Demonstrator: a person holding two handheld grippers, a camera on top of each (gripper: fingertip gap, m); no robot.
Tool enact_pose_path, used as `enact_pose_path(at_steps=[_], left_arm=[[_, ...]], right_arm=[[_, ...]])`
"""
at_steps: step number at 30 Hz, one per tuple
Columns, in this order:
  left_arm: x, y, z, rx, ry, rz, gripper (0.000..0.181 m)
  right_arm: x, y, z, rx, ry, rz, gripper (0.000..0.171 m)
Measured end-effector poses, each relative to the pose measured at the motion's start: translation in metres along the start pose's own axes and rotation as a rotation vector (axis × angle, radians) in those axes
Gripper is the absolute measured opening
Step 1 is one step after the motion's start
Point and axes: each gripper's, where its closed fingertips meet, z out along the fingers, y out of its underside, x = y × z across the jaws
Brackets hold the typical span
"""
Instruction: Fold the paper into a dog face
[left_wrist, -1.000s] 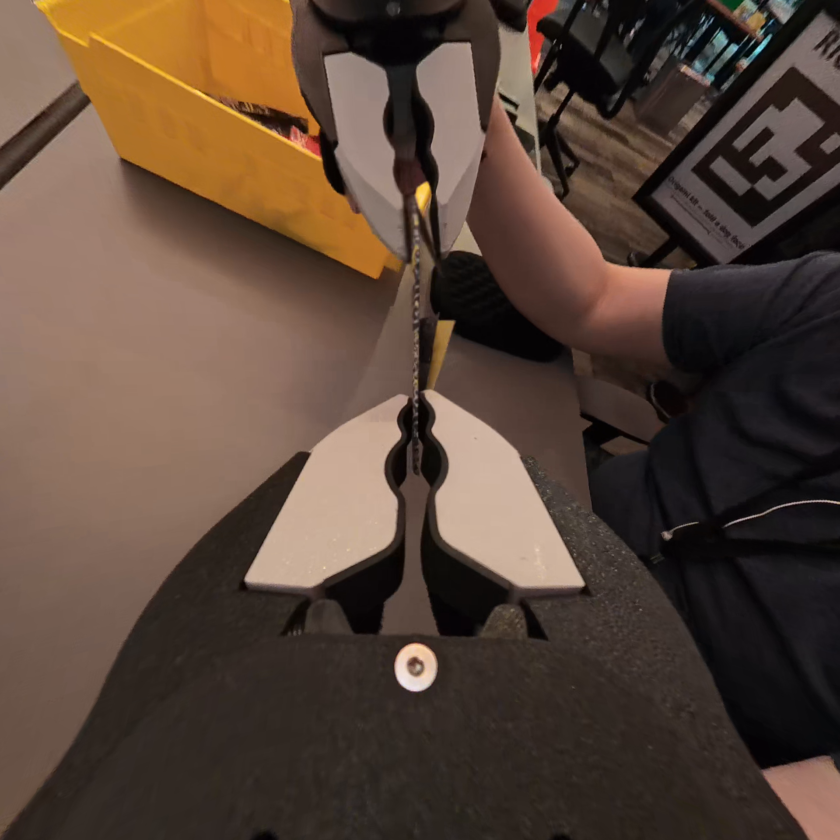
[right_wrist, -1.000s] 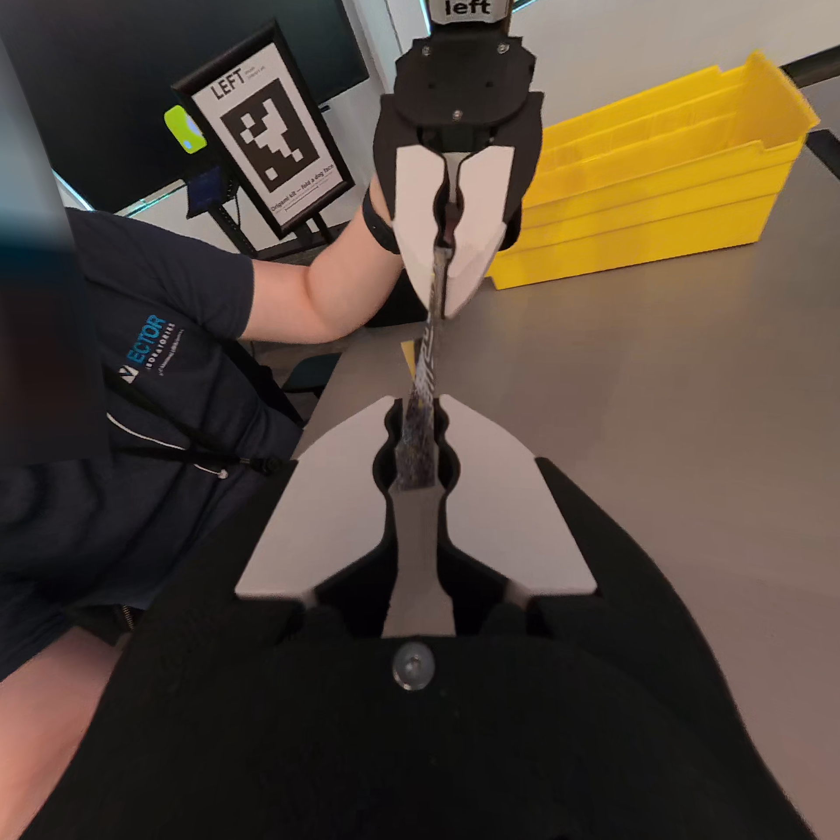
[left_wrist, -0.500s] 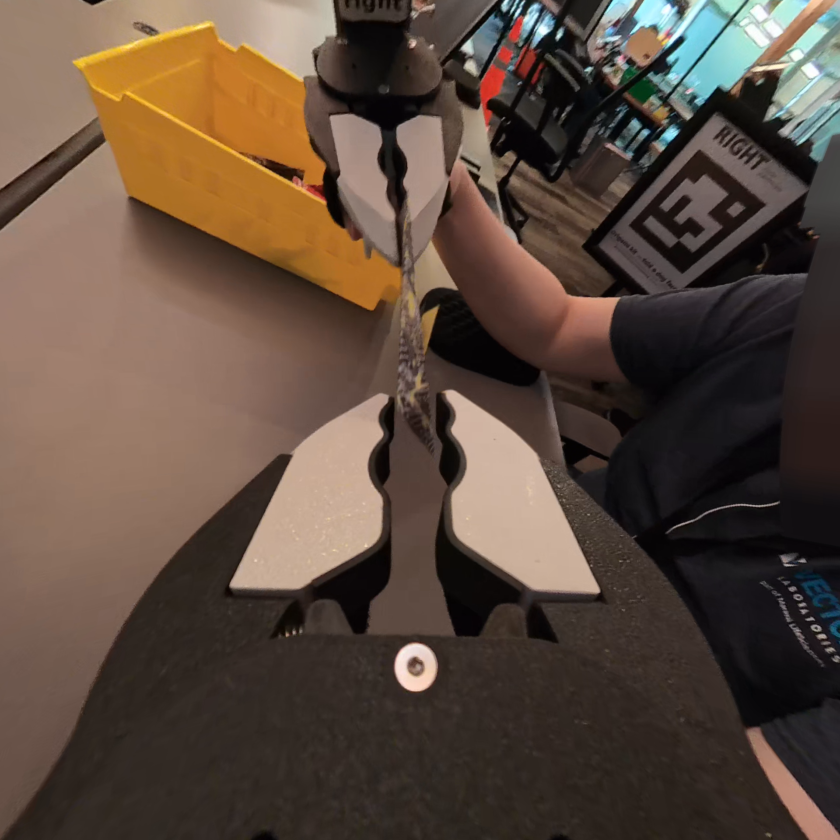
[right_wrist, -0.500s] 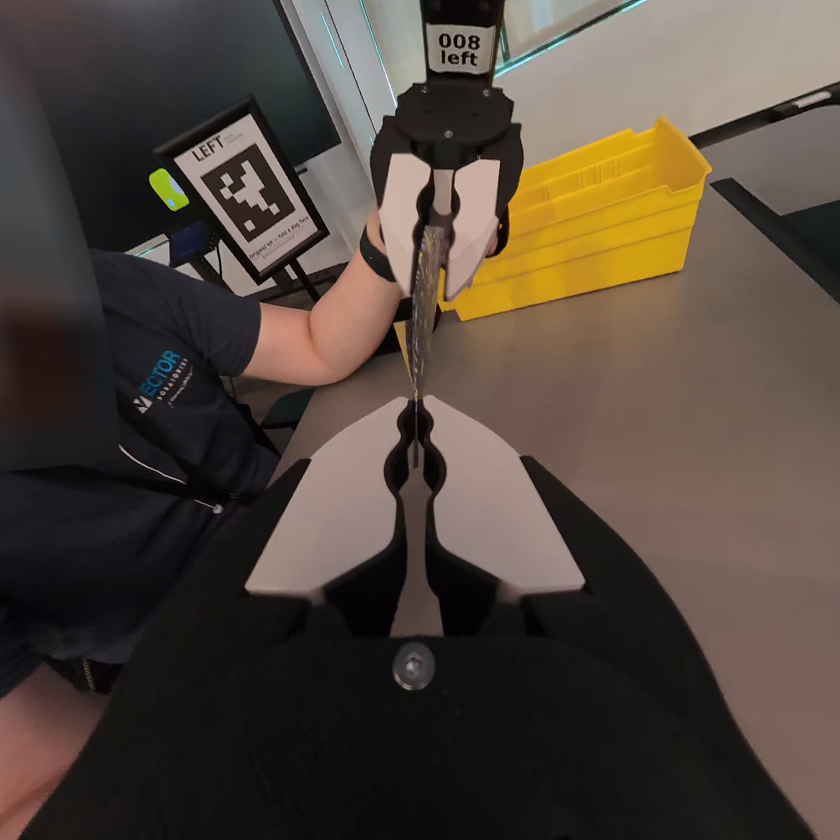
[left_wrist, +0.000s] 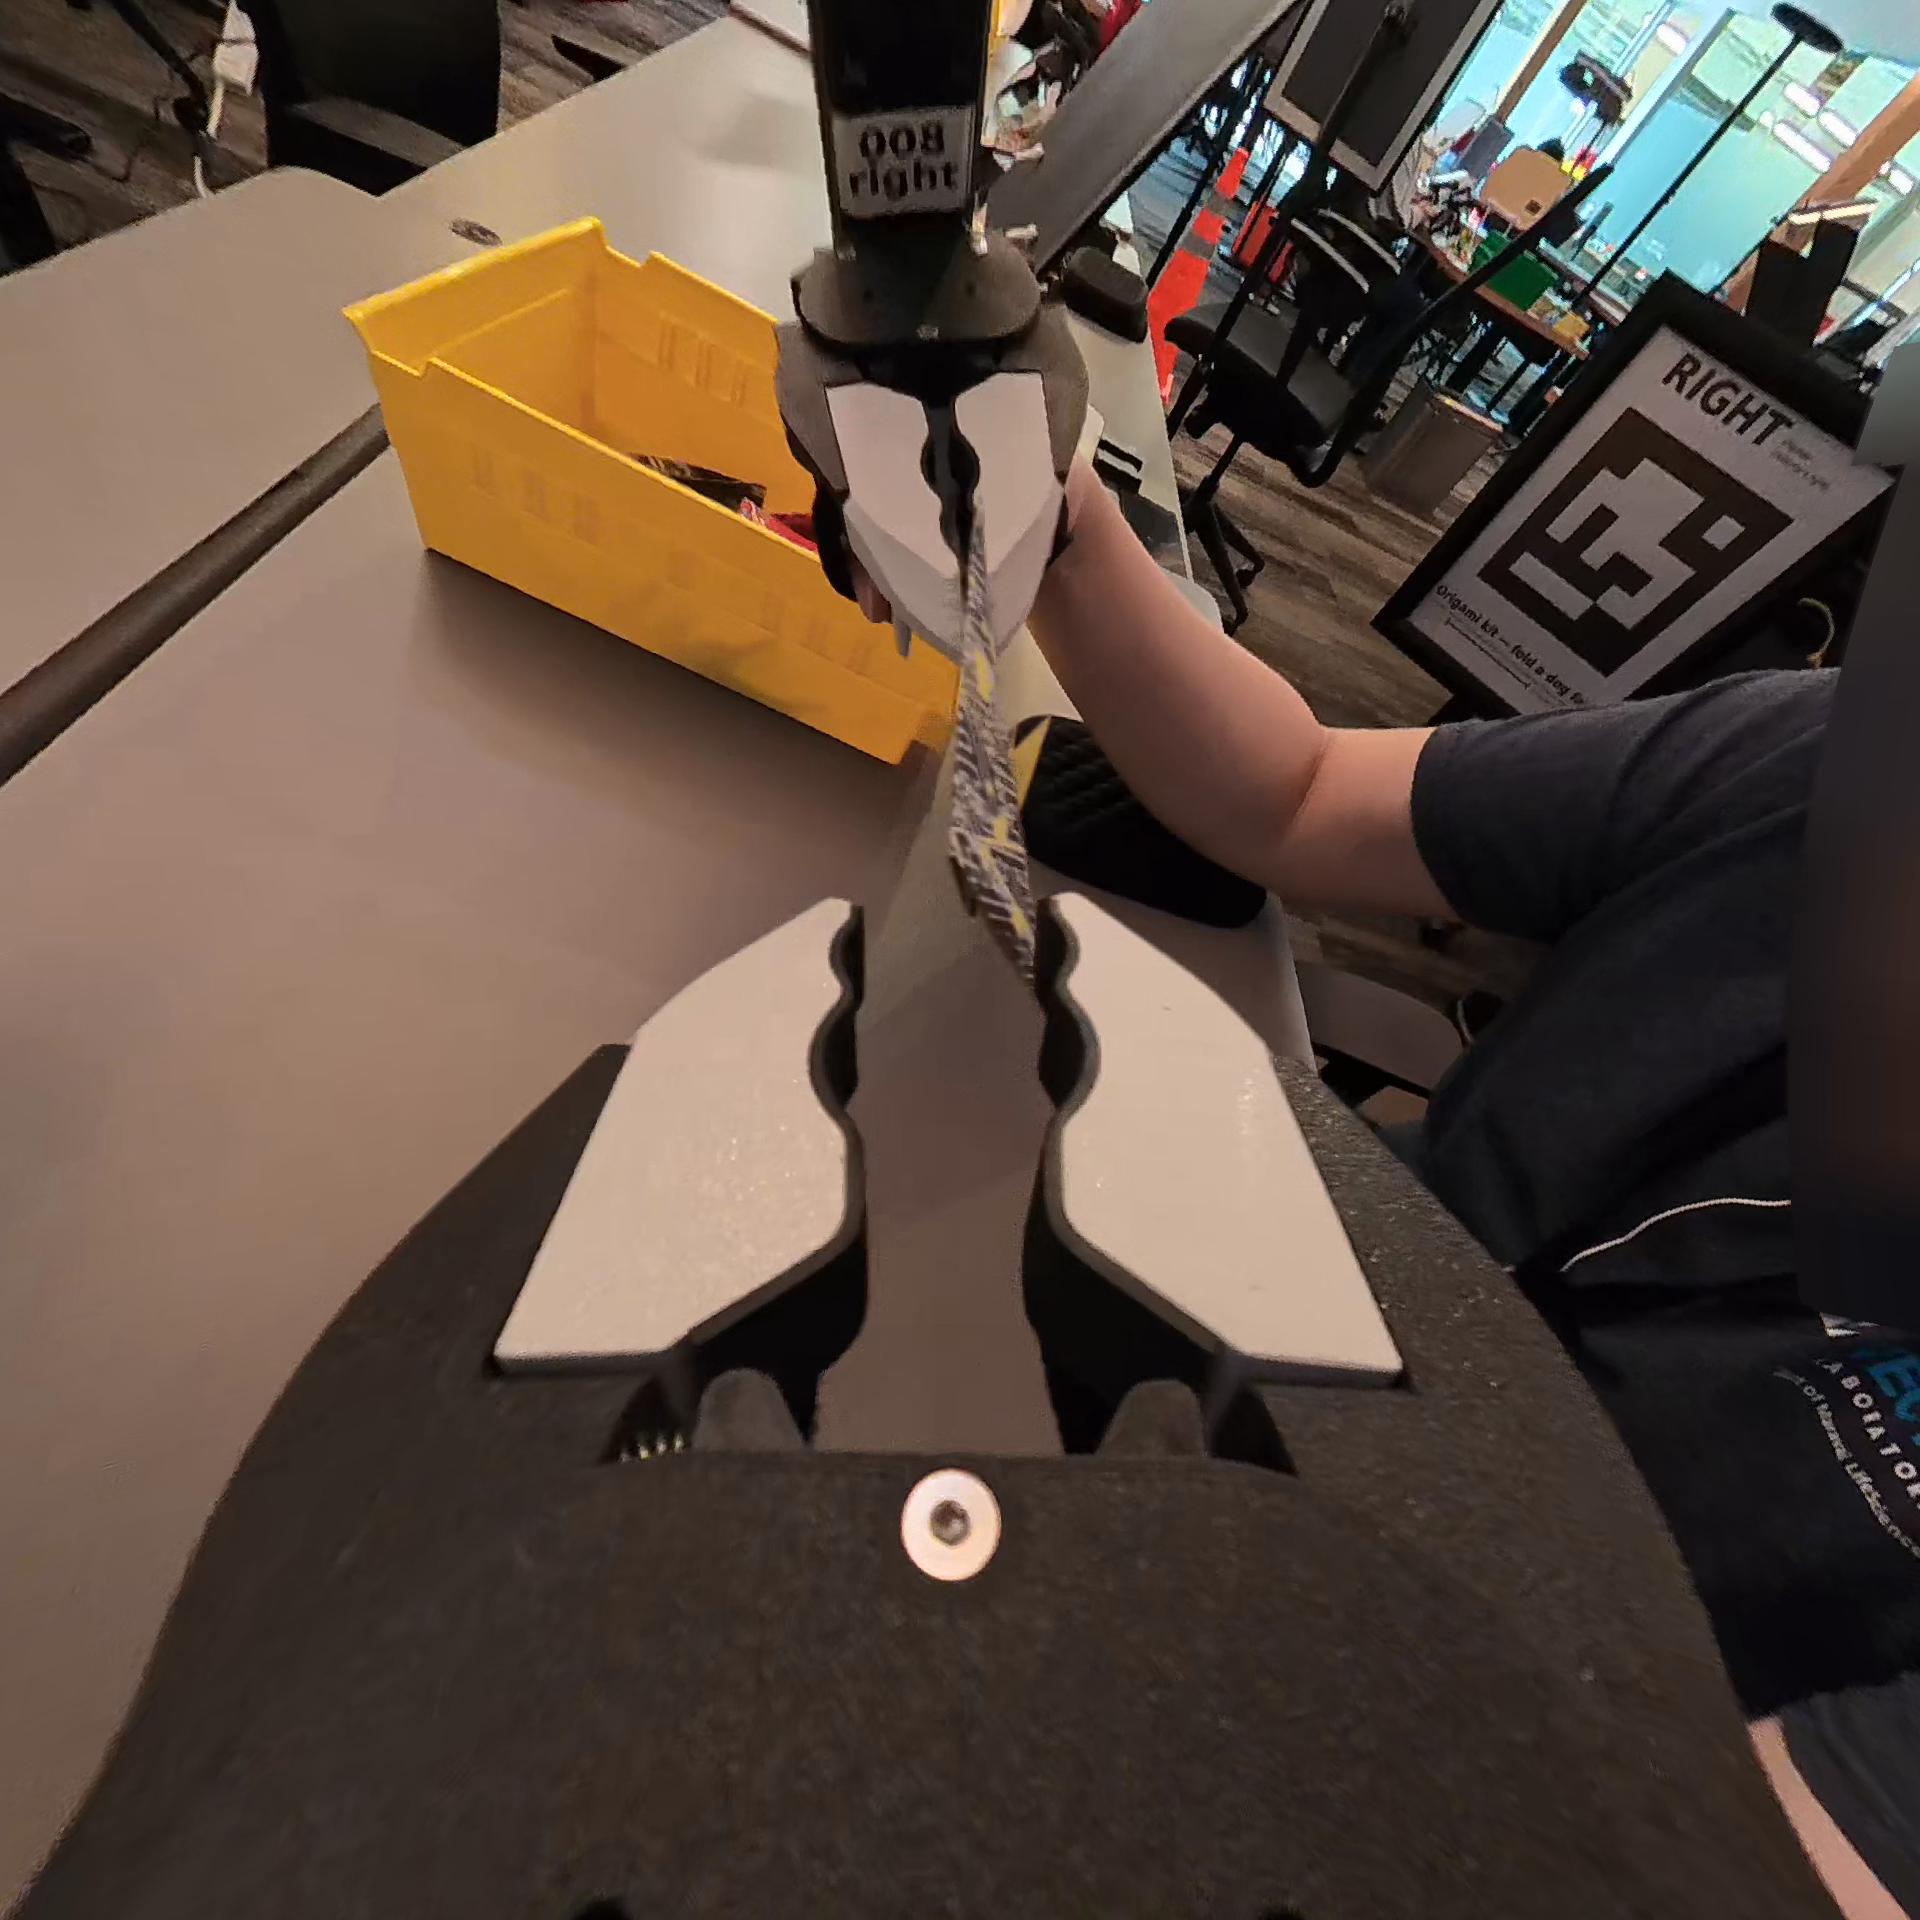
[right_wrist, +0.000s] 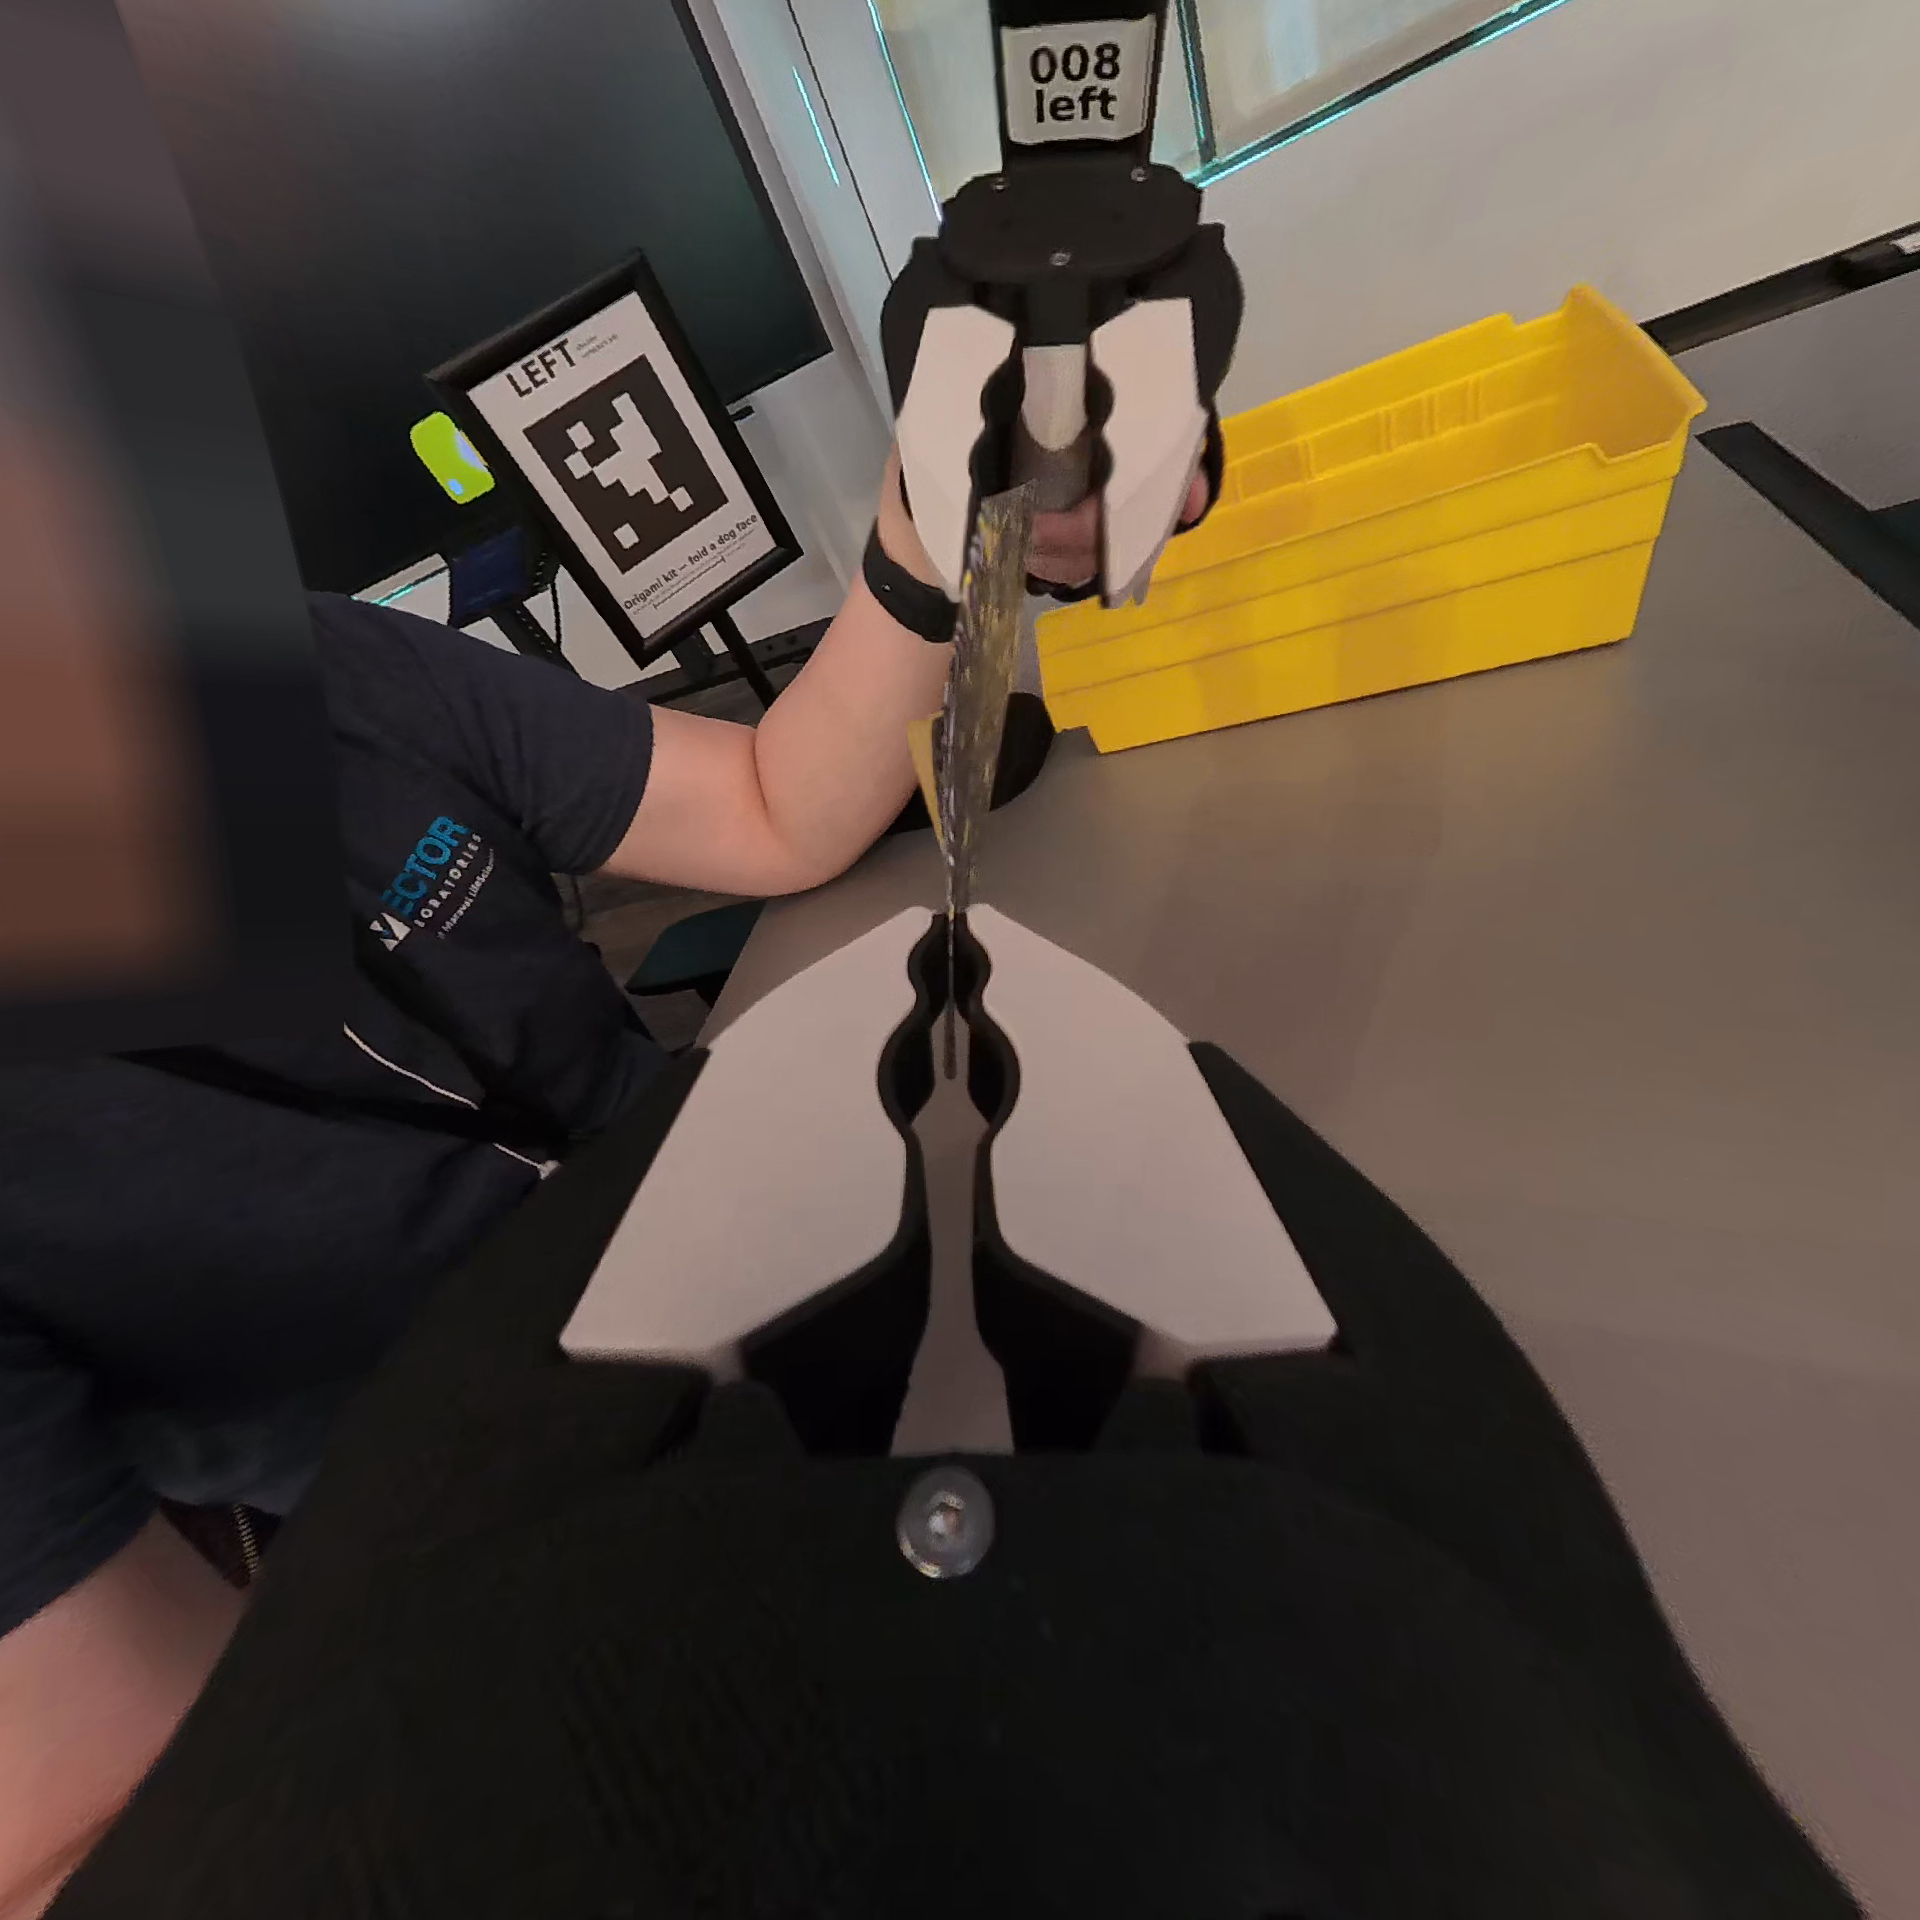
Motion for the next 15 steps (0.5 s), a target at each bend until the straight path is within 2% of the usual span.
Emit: enact_pose_path(at_steps=[2, 6, 11, 13, 15], left_arm=[[-0.001, -0.004, -0.001, 0.034, 0.014, -0.002, 0.036], [0.001, -0.001, 0.002, 0.028, 0.066, -0.010, 0.034], [0.006, 0.004, 0.004, -0.003, 0.096, 0.007, 0.017], [0.010, 0.004, 0.004, -0.007, 0.116, 0.011, 0.001], [0.013, 0.004, 0.005, -0.009, 0.119, 0.014, 0.000]], right_arm=[[-0.001, 0.001, 0.003, -0.003, -0.016, 0.010, 0.001], [-0.004, 0.002, 0.010, -0.022, -0.031, 0.000, 0.001], [-0.006, 0.002, 0.016, -0.028, -0.049, 0.015, 0.001], [-0.006, 0.001, 0.016, -0.019, -0.048, 0.022, 0.001], [-0.008, -0.002, 0.015, 0.002, -0.064, 0.031, 0.001]])
